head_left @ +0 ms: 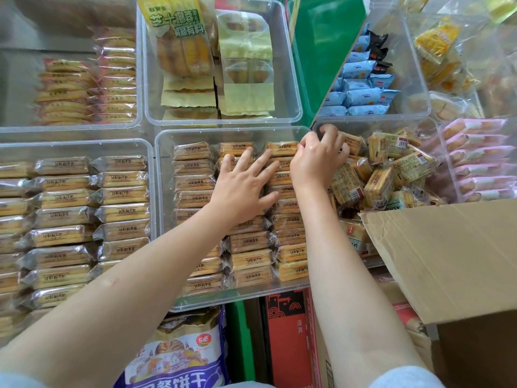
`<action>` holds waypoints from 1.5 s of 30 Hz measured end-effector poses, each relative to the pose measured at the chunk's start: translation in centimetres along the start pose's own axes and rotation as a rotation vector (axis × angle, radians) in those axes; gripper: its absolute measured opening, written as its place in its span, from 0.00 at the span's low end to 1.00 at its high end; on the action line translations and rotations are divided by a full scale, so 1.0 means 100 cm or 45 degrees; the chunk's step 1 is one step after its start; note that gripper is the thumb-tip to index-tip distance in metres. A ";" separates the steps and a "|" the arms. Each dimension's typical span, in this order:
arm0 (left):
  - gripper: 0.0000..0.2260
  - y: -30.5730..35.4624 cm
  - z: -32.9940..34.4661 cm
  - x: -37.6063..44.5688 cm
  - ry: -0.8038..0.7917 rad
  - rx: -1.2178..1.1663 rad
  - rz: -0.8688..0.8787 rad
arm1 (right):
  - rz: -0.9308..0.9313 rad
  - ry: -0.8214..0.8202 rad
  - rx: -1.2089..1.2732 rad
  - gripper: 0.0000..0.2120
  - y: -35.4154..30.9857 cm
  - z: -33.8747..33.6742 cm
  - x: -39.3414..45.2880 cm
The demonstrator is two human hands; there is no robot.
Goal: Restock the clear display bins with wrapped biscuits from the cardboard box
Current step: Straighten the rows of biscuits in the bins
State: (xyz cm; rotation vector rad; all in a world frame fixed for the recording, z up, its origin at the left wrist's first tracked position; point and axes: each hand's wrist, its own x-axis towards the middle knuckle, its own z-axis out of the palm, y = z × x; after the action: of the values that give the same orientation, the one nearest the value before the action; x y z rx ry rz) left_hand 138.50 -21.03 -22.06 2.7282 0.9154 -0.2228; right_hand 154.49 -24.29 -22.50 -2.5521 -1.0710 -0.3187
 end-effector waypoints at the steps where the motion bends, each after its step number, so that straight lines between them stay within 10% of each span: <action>1: 0.32 -0.001 -0.002 0.001 -0.011 0.005 0.006 | -0.002 -0.029 -0.022 0.01 0.000 0.000 0.000; 10: 0.31 0.000 -0.016 -0.021 -0.010 -0.117 0.094 | 0.181 0.083 0.233 0.10 0.001 -0.040 -0.033; 19: 0.31 0.021 -0.008 -0.057 -0.141 0.089 0.129 | 0.216 -0.396 0.184 0.16 0.024 -0.065 -0.114; 45: 0.29 0.042 -0.001 -0.085 -0.147 0.070 0.141 | 0.016 -0.453 -0.009 0.10 0.047 -0.066 -0.087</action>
State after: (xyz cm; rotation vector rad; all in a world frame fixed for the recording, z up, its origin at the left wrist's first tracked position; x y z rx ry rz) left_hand 134.29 -29.06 -19.26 2.7727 0.7350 -0.3845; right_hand 151.43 -35.62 -20.51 -2.6836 -1.1719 0.1429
